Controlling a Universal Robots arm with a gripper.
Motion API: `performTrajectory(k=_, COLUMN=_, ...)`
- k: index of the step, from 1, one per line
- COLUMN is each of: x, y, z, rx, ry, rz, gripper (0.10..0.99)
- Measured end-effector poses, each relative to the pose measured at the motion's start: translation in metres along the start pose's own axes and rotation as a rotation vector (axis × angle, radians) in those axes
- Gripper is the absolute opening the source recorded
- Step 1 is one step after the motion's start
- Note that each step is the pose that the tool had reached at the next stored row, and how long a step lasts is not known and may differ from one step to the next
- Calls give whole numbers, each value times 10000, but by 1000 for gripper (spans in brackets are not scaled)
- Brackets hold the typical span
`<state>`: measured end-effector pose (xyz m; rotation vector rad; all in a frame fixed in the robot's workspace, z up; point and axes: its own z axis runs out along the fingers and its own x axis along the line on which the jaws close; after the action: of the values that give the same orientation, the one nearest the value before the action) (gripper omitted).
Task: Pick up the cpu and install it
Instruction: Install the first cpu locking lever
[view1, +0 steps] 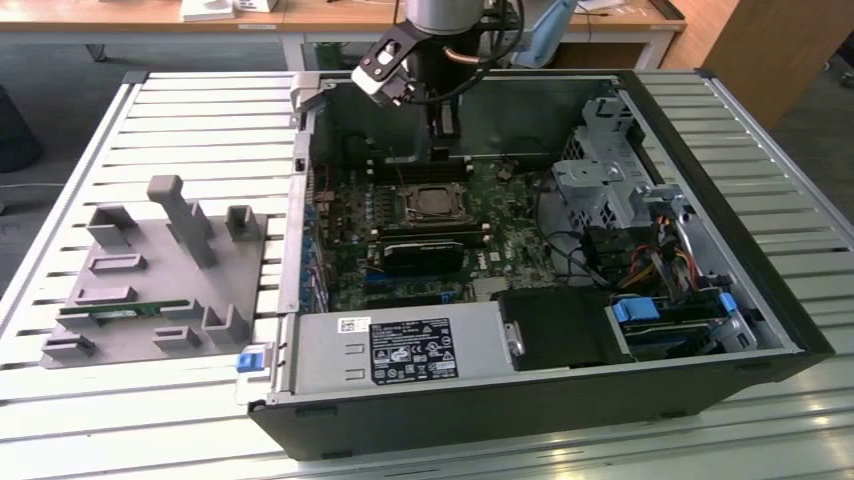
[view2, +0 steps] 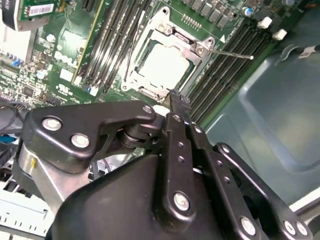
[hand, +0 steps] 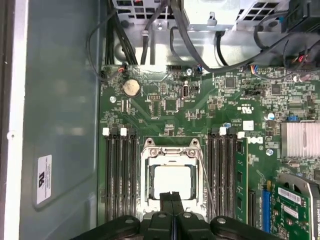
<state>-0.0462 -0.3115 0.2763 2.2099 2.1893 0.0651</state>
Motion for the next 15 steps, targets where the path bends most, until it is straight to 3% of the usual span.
performTrajectory(k=3, x=-1, y=-3, z=0, rx=1, ry=-20, rz=-86, gripper=106)
performTrajectory(k=10, x=0, y=-4, z=3, rx=16, ry=28, rz=-1182, gripper=106)
performTrajectory(k=15, x=-1, y=-4, z=3, rx=18, ry=45, rz=-1517, gripper=106)
